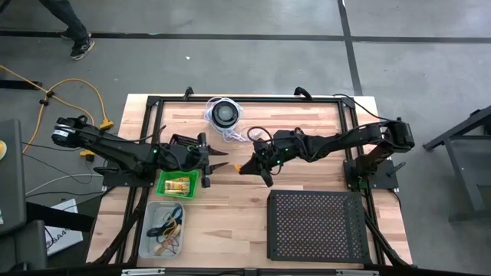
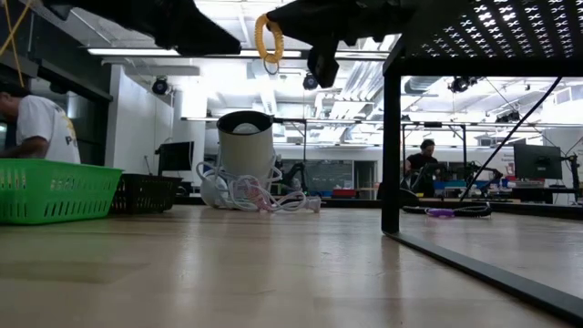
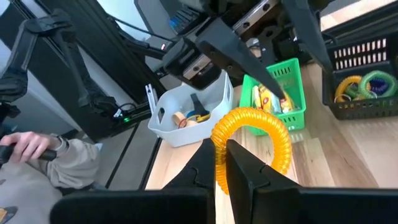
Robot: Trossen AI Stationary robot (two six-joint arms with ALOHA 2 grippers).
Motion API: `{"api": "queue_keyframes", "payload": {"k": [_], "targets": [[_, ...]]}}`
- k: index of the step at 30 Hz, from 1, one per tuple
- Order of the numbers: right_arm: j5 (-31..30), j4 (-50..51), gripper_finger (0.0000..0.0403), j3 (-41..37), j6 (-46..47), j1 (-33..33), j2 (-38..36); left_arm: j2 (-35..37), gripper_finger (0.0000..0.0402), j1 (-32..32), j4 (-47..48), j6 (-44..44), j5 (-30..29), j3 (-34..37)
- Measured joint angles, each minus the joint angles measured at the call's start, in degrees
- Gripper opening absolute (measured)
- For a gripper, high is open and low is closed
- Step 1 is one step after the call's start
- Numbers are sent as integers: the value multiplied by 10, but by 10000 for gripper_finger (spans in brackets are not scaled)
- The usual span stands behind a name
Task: Pick & Place Office Desk Supplies
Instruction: Put the yellow coil keychain into the black bin
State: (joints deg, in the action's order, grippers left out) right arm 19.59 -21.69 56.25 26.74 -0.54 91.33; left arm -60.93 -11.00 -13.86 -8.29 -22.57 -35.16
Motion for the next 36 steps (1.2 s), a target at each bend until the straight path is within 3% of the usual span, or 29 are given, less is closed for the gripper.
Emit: {"api": "queue_keyframes", "payload": {"k": [11, 29, 36], "targets": [[-36, -28, 9, 0, -15, -2, 0, 0, 131, 0, -49, -54, 1, 0], [-45, -70, 9, 0, -17, -26, 0, 0, 131, 38, -71, -50, 4, 0], [-46, -77, 9, 0, -26, -26, 0, 0, 131, 66, -79, -50, 75, 0]]}}
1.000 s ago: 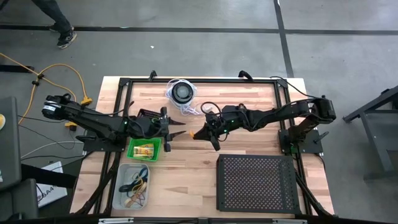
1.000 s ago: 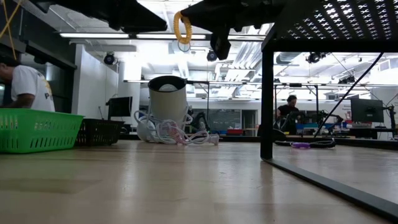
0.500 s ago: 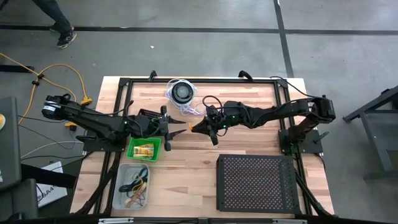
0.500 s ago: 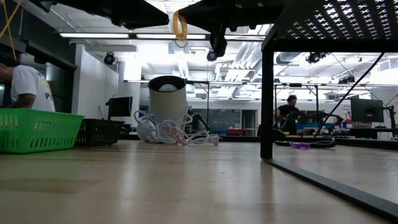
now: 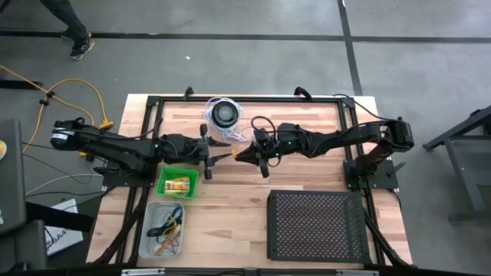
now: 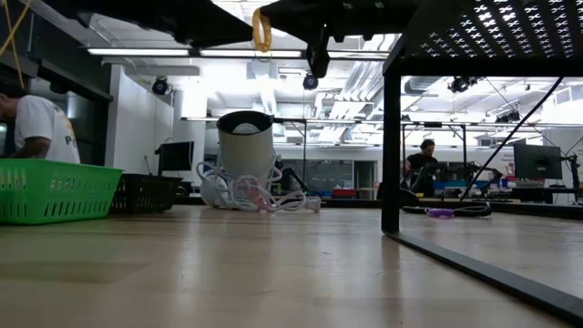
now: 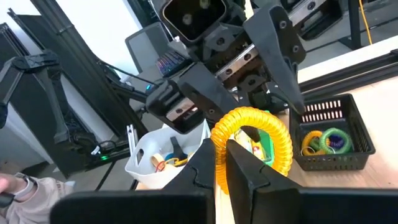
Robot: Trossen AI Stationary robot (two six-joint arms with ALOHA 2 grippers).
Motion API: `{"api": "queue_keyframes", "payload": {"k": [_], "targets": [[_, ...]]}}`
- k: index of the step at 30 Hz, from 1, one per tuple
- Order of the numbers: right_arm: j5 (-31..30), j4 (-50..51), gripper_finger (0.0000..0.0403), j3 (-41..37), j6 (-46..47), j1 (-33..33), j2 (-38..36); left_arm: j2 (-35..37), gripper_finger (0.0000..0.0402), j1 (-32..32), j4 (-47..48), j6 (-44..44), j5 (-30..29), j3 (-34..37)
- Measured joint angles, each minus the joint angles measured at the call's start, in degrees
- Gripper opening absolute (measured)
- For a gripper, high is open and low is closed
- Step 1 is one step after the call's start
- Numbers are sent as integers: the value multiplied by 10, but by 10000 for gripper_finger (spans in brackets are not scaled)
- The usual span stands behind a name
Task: Pick & Place Office Desk Supplies
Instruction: Put the yellow coil keychain into the black bin
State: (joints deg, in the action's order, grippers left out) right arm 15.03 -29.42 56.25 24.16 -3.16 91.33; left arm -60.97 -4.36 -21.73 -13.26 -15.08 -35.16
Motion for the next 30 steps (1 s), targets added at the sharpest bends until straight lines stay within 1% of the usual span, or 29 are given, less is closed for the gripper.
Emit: {"api": "queue_keyframes", "payload": {"k": [2, 8, 13, 25, 30], "targets": [[0, 0, 9, 0, 0, 0, 0, 0, 131, 4, -8, 0, 8, 0], [-1, -1, 9, 0, -1, 0, 0, 0, 131, 6, -29, -5, 8, 0], [-1, -21, 9, 0, -4, 0, 0, -2, 131, 6, -34, -17, 28, 0], [-1, -26, 9, 0, -4, 0, 0, -68, 131, 15, -126, -33, 31, -1], [1, -21, 9, 0, -4, 0, 0, -77, 131, 16, -138, -35, 28, -1]]}}
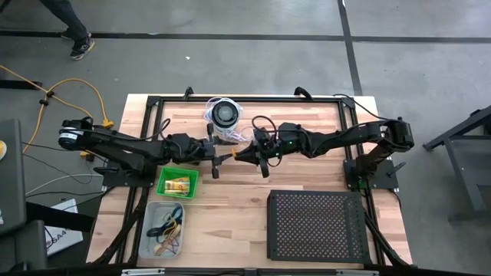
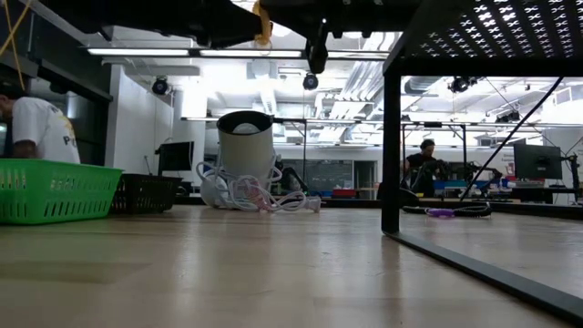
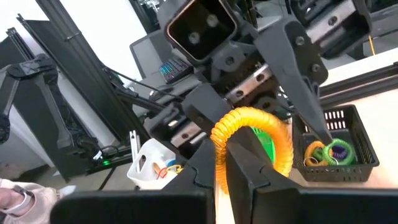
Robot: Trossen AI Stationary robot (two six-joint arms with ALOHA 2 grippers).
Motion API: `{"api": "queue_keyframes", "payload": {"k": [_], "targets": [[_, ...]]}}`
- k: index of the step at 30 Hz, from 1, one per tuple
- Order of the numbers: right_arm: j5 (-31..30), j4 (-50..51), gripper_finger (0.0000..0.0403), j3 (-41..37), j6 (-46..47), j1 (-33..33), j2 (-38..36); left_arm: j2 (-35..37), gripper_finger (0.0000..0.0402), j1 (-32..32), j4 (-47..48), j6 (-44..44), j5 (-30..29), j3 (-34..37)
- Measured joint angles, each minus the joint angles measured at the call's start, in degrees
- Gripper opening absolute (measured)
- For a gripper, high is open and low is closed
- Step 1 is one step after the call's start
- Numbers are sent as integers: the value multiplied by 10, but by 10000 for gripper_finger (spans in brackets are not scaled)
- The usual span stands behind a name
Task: Pick & Place Office Desk Supplies
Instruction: Put the yellow coil keychain into the black bin
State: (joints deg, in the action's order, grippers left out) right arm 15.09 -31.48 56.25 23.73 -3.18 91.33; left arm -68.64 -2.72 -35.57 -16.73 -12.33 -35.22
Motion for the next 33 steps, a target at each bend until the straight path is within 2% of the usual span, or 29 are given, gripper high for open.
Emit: {"api": "queue_keyframes", "payload": {"k": [9, 22, 33], "targets": [[-1, 16, 9, 0, 0, 0, 0, 0, 125, 0, -5, 3, -8, 0], [-1, 15, 9, 0, 0, 0, 0, 0, 32, 0, -5, 5, -16, 0], [-3, 15, 15, 0, 2, 0, 0, 0, 27, 0, -2, 7, -16, 0]]}}
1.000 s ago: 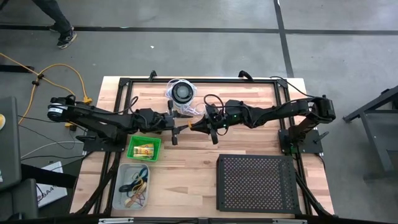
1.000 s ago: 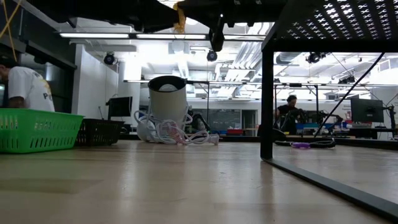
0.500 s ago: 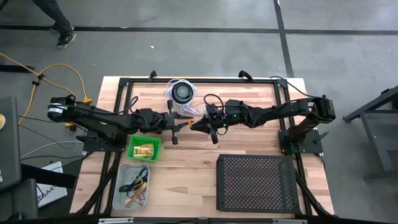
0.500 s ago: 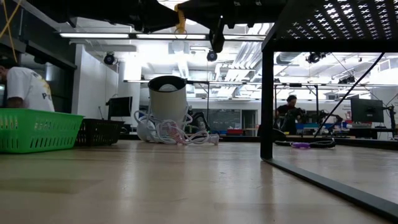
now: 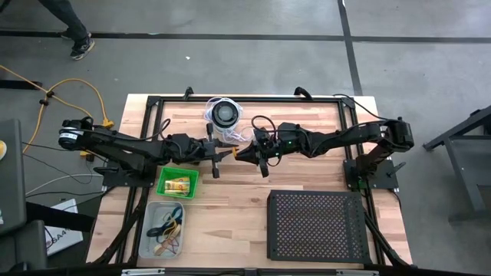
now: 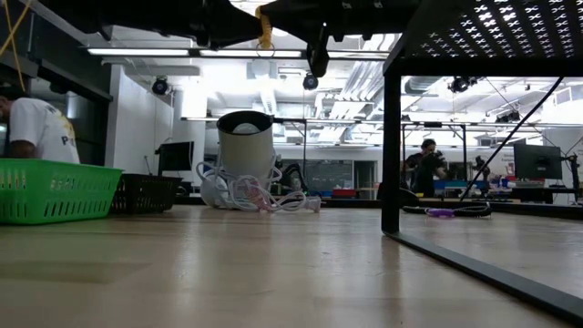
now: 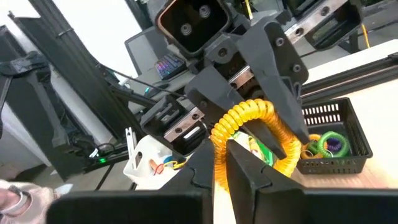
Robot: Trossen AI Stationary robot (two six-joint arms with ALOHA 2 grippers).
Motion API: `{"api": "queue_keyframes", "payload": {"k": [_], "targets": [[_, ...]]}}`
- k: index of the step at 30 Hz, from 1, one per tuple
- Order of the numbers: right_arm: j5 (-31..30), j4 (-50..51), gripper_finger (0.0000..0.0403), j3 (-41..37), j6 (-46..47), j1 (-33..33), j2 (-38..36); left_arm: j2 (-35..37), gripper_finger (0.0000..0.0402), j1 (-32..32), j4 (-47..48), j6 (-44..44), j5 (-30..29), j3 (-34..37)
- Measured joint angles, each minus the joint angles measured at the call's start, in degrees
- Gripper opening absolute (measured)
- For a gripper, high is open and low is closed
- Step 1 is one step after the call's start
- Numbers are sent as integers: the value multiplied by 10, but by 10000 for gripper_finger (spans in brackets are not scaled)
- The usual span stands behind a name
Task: Pick & Place Office Desk Supplies
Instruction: Put the yellow coil keychain into the black bin
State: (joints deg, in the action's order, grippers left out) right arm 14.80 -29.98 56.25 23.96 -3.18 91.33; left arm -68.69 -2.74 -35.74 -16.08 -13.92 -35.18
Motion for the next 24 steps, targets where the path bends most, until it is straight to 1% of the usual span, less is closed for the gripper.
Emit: {"api": "queue_keyframes", "payload": {"k": [3, 12, 15, 19, 22, 24], "targets": [[-12, 0, 36, 0, 7, 0, 0, 0, 27, 0, 4, 0, -1, 0], [-12, 1, 129, 0, 18, 0, 0, 0, 27, -1, 16, 3, -8, 0], [-12, 16, 149, 0, 18, 0, -1, 2, 27, -8, 41, 2, -50, 0], [-12, 48, 162, 0, 18, 0, -6, 12, 27, -32, 113, 9, -134, 0], [-12, 69, 161, 0, 18, 0, -6, 24, 27, -57, 185, 43, -197, 0], [-12, 77, 158, 0, 18, 0, -6, 32, 27, -75, 250, 79, -244, 0]]}}
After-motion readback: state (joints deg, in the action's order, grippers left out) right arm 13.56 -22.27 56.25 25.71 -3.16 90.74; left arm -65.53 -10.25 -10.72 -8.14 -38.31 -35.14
